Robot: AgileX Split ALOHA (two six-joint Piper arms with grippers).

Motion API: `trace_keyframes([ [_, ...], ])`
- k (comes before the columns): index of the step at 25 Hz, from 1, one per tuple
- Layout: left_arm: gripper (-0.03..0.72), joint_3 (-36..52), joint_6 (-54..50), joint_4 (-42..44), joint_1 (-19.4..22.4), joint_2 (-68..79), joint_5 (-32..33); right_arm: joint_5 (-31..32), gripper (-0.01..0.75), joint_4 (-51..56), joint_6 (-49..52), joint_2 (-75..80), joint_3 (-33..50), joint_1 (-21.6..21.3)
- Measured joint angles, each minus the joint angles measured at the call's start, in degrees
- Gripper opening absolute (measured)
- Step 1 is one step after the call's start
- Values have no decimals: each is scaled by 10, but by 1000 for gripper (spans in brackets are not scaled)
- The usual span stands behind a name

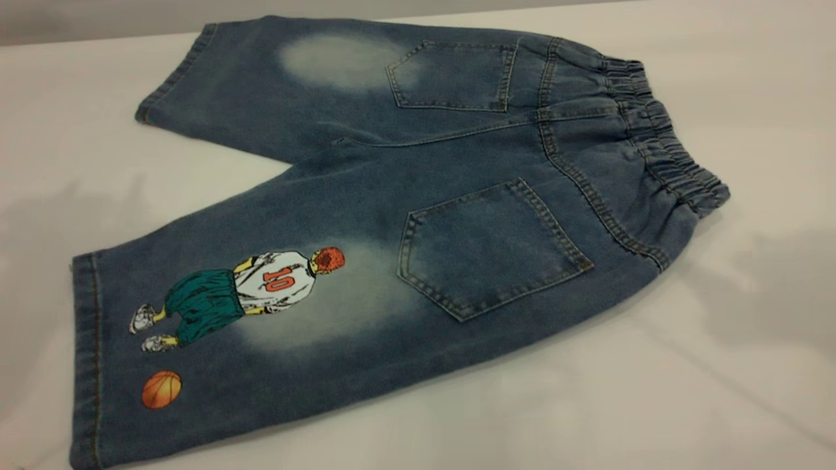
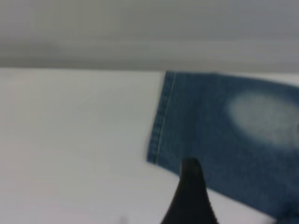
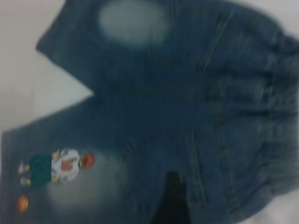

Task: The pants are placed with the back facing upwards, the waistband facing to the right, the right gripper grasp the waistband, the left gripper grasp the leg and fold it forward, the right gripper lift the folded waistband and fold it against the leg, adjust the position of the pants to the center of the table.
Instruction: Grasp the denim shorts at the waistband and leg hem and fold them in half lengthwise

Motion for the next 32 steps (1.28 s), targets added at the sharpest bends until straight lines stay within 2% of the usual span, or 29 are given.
trace_keyframes([
  [5,505,-1,12,0,0,27,-18,2,557,83,-95,89,0,0],
  [10,505,-1,12,0,0,26,-28,52,557,203,-212,158,-5,-8],
  [14,505,-1,12,0,0,26,-28,114,557,273,-271,202,-42,-52],
  [18,505,-1,12,0,0,26,-28,173,557,288,-284,240,-63,-114],
  [24,505,-1,12,0,0,26,-27,180,557,314,-322,306,-56,-187],
  [27,505,-1,12,0,0,26,-27,189,557,318,-333,344,-56,-208],
  [32,505,-1,12,0,0,26,-27,192,557,333,-354,419,-56,-211],
])
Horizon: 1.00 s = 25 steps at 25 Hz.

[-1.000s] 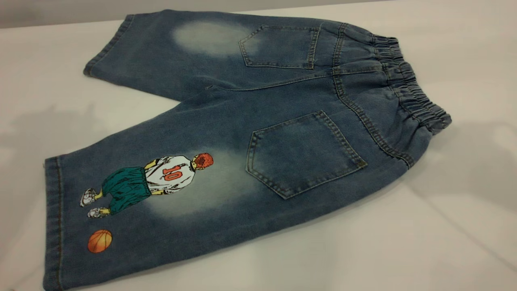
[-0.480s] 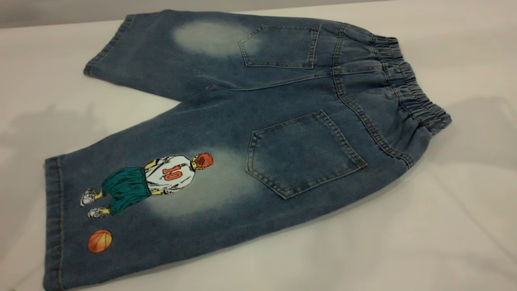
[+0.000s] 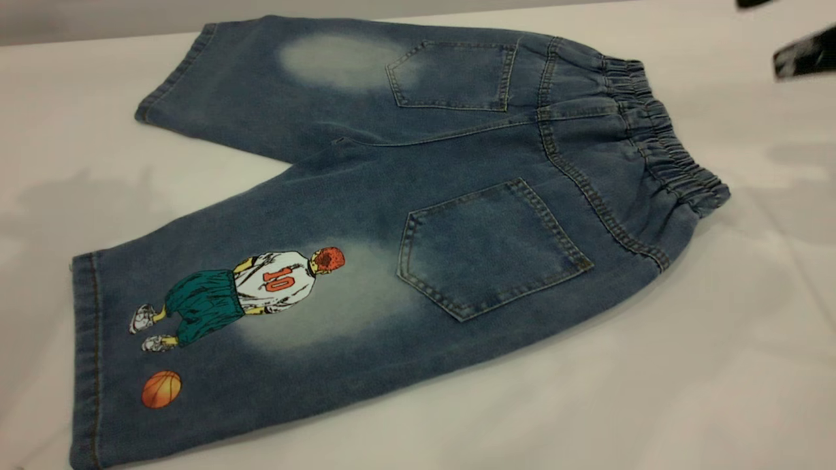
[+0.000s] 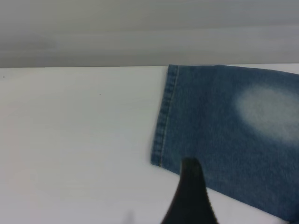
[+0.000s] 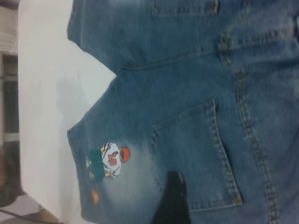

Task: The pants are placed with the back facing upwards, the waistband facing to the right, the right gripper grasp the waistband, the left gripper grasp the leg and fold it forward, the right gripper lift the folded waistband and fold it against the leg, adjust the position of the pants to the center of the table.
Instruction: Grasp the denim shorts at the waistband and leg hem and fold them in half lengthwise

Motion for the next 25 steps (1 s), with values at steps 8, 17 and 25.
trace_keyframes([
  [8,505,0,0,0,0,0,0,-16,557,11,-38,103,-1,0],
  [17,505,0,0,0,0,0,0,-44,555,27,-69,180,-2,0],
  [25,505,0,-1,0,0,0,0,-34,555,93,-140,220,-7,0],
])
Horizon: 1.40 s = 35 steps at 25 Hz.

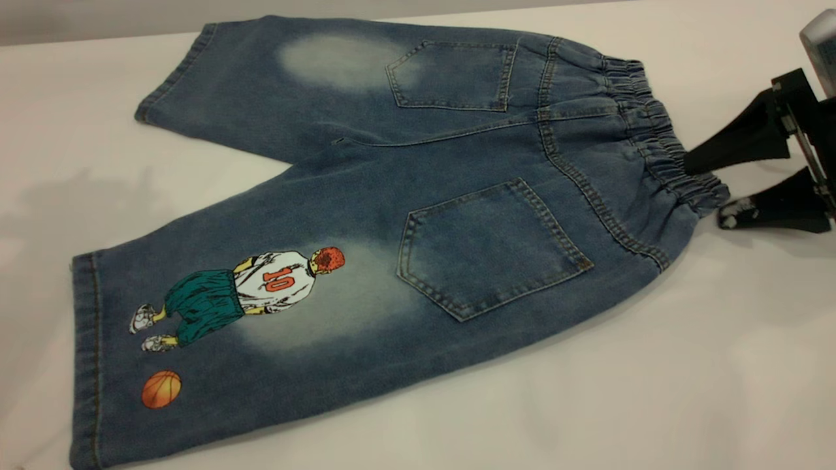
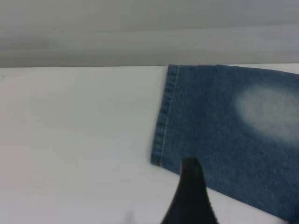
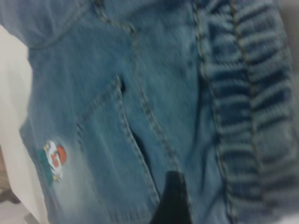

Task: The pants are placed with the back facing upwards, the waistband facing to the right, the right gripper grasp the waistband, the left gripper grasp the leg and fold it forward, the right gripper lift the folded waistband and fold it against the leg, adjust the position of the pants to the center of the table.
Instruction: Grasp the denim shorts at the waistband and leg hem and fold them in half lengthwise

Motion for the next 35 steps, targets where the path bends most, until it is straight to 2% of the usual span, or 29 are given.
trace_keyframes([
  [10,505,0,-1,0,0,0,1,35,552,60,-62,30,0,0],
  [14,505,0,-2,-4,0,0,1,33,513,57,-63,30,0,0],
  [17,505,0,-2,-6,0,0,1,28,433,52,-62,30,0,0],
  [26,505,0,-3,-7,0,0,1,35,64,41,-53,30,0,0],
  [28,505,0,-3,-7,0,0,5,36,36,39,-45,29,0,0],
  [35,505,0,1,-26,-9,0,71,37,34,35,-29,2,0,0],
])
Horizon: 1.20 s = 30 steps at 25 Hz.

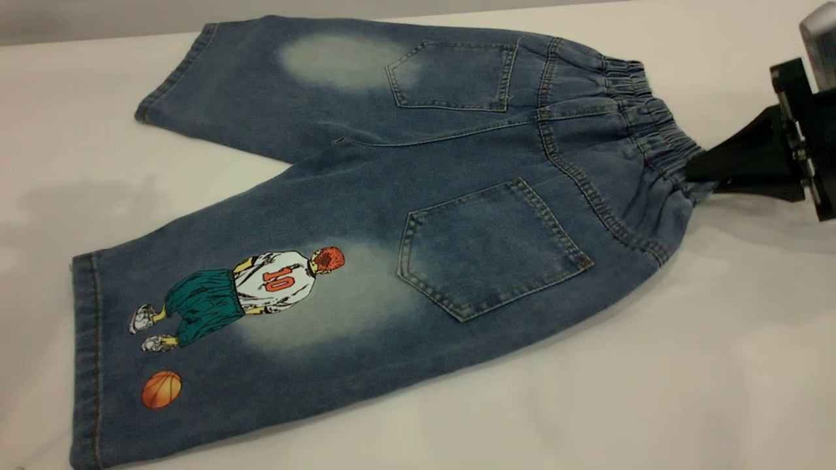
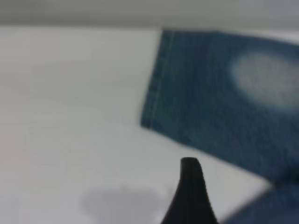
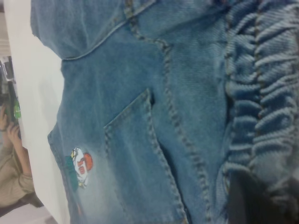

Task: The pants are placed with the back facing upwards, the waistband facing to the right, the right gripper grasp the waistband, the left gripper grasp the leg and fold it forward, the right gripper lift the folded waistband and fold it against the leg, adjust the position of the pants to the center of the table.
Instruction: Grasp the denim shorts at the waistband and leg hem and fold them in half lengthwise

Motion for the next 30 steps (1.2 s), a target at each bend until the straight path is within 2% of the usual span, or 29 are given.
trace_keyframes([
  [12,505,39,19,-5,-89,23,165,1,34,-7,7,-45,0,0],
  [17,505,88,27,-5,-135,48,196,0,34,-6,7,-46,0,0],
  [21,505,128,28,-5,-171,58,193,0,34,-5,8,-46,0,0],
  [30,505,233,14,-34,-173,94,108,0,34,-4,9,-46,0,0],
])
